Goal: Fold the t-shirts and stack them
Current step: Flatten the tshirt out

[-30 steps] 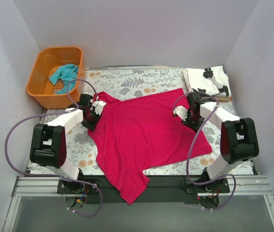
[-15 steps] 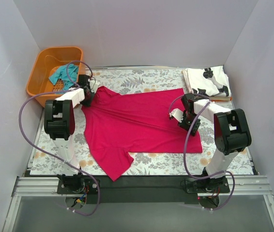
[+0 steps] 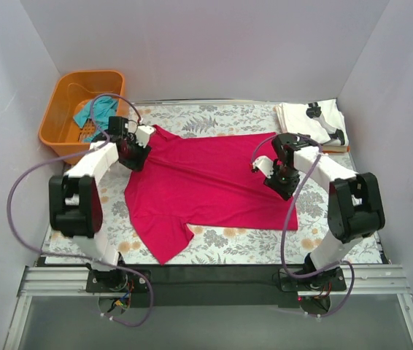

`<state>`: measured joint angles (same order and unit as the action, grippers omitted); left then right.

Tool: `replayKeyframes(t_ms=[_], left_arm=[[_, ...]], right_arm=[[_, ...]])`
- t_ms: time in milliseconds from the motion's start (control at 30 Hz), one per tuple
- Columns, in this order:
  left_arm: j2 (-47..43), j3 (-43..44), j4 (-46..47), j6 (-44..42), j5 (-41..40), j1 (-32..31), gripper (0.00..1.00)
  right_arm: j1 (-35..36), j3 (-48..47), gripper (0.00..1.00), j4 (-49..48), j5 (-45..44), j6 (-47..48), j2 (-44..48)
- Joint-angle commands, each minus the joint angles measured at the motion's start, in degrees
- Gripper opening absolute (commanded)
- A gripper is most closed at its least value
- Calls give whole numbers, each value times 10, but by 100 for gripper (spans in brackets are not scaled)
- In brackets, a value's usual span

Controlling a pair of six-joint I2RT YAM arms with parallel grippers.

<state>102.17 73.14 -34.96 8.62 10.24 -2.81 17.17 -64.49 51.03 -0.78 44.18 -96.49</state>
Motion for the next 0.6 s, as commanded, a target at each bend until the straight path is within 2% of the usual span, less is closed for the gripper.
replayKeyframes(t_ms=[0, 67, 200, 233, 400, 567], left_arm=[[-171, -59, -53, -69, 102, -28, 38], [-210, -111, -87, -119, 80, -58, 30], [-233, -197, -83, -121, 69, -103, 25], [-232, -225, -72, -114, 55, -125, 24], [-204, -281, -34, -120, 13, -141, 24], [-210, -331, -66, -165, 11, -148, 24]], right_arm=[[-2, -60, 33, 35, 33, -11, 58], [-1, -56, 31, 43, 25, -6, 54], [-1, -16, 21, 35, -4, 3, 6], [-1, -8, 20, 28, 1, 0, -5], [0, 4, 17, -6, -15, 2, -48], [8, 73, 15, -10, -35, 20, -64]])
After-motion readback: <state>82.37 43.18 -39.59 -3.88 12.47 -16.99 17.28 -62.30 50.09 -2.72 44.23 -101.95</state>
